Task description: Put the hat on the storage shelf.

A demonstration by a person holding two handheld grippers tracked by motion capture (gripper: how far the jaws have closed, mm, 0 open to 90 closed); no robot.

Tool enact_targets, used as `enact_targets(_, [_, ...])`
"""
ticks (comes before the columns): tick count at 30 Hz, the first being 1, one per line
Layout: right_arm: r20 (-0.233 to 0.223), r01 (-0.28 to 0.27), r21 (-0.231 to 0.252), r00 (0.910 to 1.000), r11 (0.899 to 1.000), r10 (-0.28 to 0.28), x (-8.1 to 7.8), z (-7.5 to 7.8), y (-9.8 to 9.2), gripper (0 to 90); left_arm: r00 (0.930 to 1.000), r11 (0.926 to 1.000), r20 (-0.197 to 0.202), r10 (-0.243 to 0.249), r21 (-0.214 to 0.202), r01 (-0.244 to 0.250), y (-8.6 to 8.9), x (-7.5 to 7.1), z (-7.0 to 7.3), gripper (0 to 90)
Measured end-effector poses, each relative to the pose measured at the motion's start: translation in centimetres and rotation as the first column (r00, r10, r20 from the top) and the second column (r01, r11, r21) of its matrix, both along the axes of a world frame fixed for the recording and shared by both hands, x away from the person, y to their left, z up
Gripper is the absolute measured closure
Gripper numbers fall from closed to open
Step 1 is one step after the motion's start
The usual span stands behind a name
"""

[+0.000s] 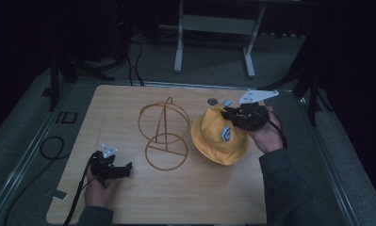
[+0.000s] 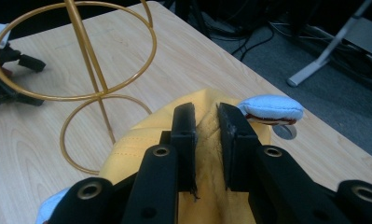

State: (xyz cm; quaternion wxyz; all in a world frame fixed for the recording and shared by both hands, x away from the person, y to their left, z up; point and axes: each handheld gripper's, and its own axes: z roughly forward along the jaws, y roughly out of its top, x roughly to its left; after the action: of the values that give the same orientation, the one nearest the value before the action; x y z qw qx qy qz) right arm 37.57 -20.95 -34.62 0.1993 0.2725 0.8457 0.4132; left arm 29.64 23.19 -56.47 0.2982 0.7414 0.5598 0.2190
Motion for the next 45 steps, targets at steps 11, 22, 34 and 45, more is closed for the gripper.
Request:
enact_targets(11, [-0.004,-0.070,-0.009,0.9975,0.998,0.070,0.8,1.1,0.1,77.5,1.0000,1.0000,0.001,0.001,-0.001,-0.001,0.0,0.0,0.0,0.8])
enact_targets(22, [0.003,-0.123,0.005,0.9924,0.992,0.123,2.0,2.2,-0.4,77.6,1.0000,1.0000,0.000,0.001,0.000,-0.001,0.0,0.0,0.0,0.8])
enact_targets(34, [0.027,-0.142,0.022,0.9896,0.990,0.142,2.7,4.2,-1.0,77.7,1.0000,1.0000,-0.001,-0.002,0.002,0.002,0.0,0.0,0.0,0.8])
enact_targets(45, [0.032,-0.156,0.064,0.9876,0.986,0.154,3.3,6.0,-1.8,77.9,1.0000,1.0000,-0.001,-0.003,0.002,0.003,0.0,0.0,0.0,0.8])
